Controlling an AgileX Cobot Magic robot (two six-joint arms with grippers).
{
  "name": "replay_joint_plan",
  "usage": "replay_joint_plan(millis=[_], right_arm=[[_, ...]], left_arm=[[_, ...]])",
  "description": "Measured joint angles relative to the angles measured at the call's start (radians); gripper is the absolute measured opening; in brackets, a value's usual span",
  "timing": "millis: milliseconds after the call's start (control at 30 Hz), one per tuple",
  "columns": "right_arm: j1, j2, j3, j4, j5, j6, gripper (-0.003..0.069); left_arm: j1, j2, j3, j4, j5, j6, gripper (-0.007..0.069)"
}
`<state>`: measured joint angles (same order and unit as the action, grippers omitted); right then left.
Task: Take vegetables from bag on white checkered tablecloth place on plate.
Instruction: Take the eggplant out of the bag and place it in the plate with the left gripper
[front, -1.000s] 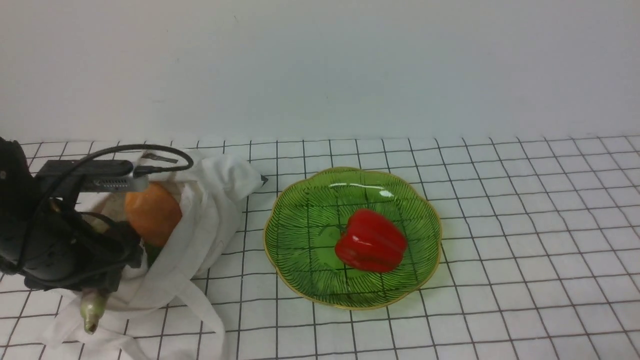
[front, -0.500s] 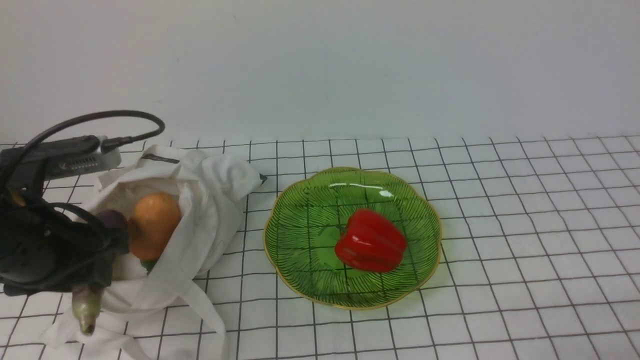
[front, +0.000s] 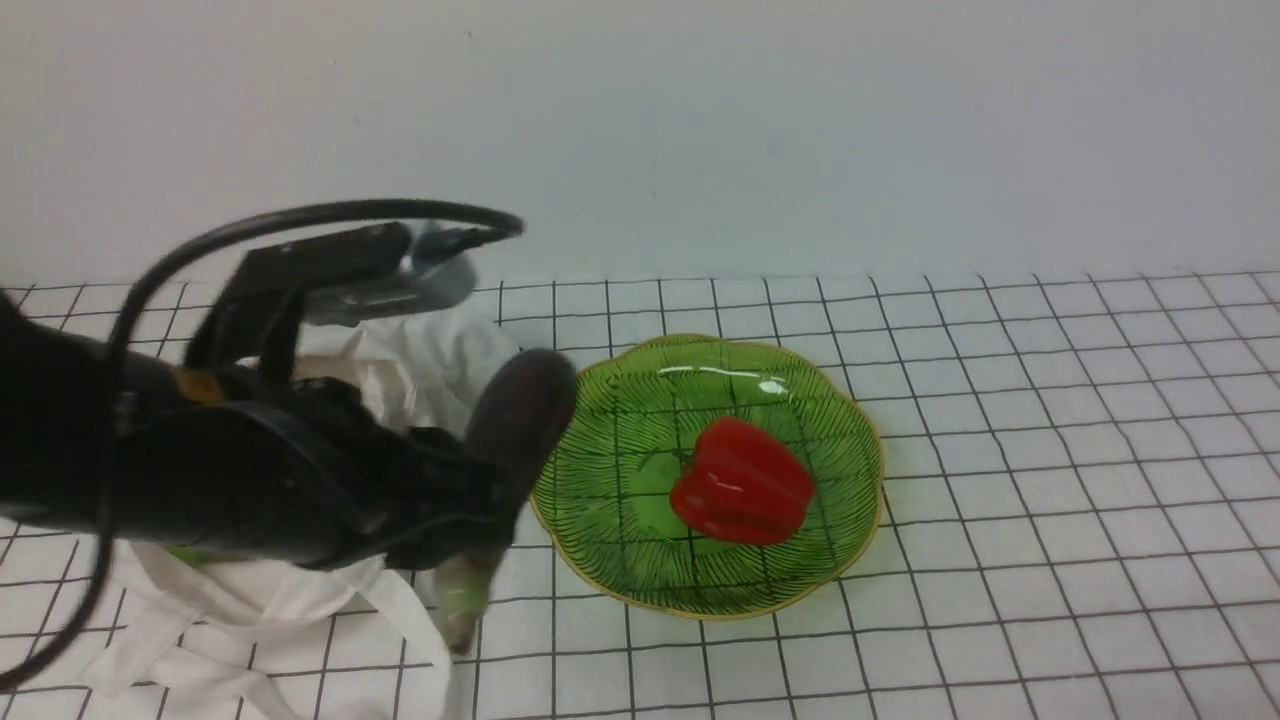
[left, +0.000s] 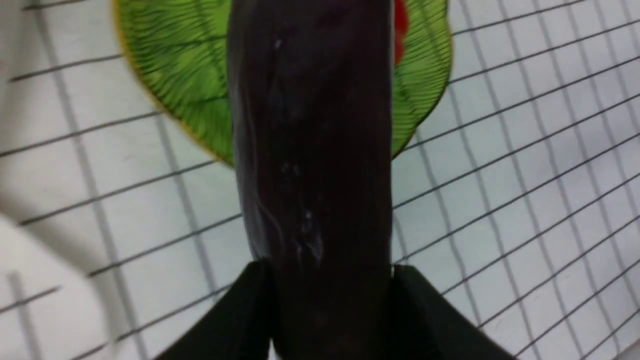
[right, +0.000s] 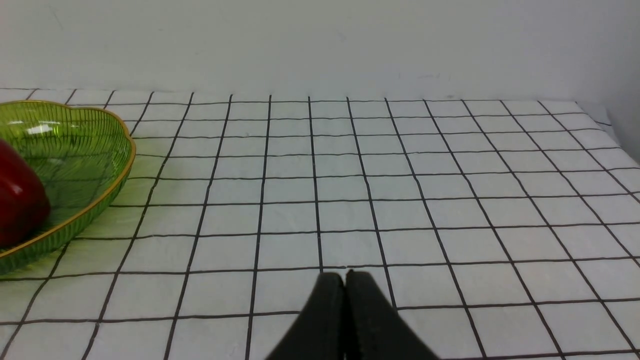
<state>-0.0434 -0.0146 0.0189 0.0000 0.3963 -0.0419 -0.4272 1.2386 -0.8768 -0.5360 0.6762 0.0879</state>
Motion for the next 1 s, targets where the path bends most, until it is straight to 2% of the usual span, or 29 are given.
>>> replay_joint_plan(millis=[100, 267, 533, 700, 733, 800, 833, 867, 933, 1000], right_arm=[[0.0, 0.0, 0.0, 0.0, 0.0, 0.0, -0.0016], [0.0, 0.0, 0.0, 0.0, 0.0, 0.0, -0.0016], [0.0, 0.0, 0.0, 0.0, 0.0, 0.0, -0.0016], [0.0, 0.0, 0.0, 0.0, 0.0, 0.0, -0.0016], [0.0, 0.0, 0.0, 0.0, 0.0, 0.0, -0.0016], [0.0, 0.0, 0.0, 0.0, 0.0, 0.0, -0.0016], [0.0, 0.0, 0.0, 0.0, 0.0, 0.0, -0.0016], [0.0, 0.0, 0.0, 0.0, 0.0, 0.0, -0.0016], [0.0, 0.0, 0.0, 0.0, 0.0, 0.0, -0.0016], [0.0, 0.0, 0.0, 0.0, 0.0, 0.0, -0.0016]], left_arm=[[-0.064, 0.103, 0.0, -0.059, -0.159, 0.041, 0.0267], [-0.083, 0.294, -0.017, -0.084, -0.315, 0.089, 0.0267], [-0.083, 0.497, -0.164, -0.087, -0.322, 0.104, 0.0279], [-0.083, 0.561, -0.223, -0.037, -0.292, 0.116, 0.0391], [-0.083, 0.57, -0.234, -0.009, -0.287, 0.116, 0.0462], [-0.08, 0.576, -0.248, 0.016, -0.281, 0.111, 0.054], [-0.079, 0.576, -0.249, 0.018, -0.281, 0.112, 0.054], [-0.07, 0.577, -0.259, 0.029, -0.262, 0.107, 0.058], [-0.05, 0.577, -0.274, 0.042, -0.229, 0.095, 0.0603], [-0.023, 0.577, -0.294, 0.054, -0.174, 0.081, 0.0603]])
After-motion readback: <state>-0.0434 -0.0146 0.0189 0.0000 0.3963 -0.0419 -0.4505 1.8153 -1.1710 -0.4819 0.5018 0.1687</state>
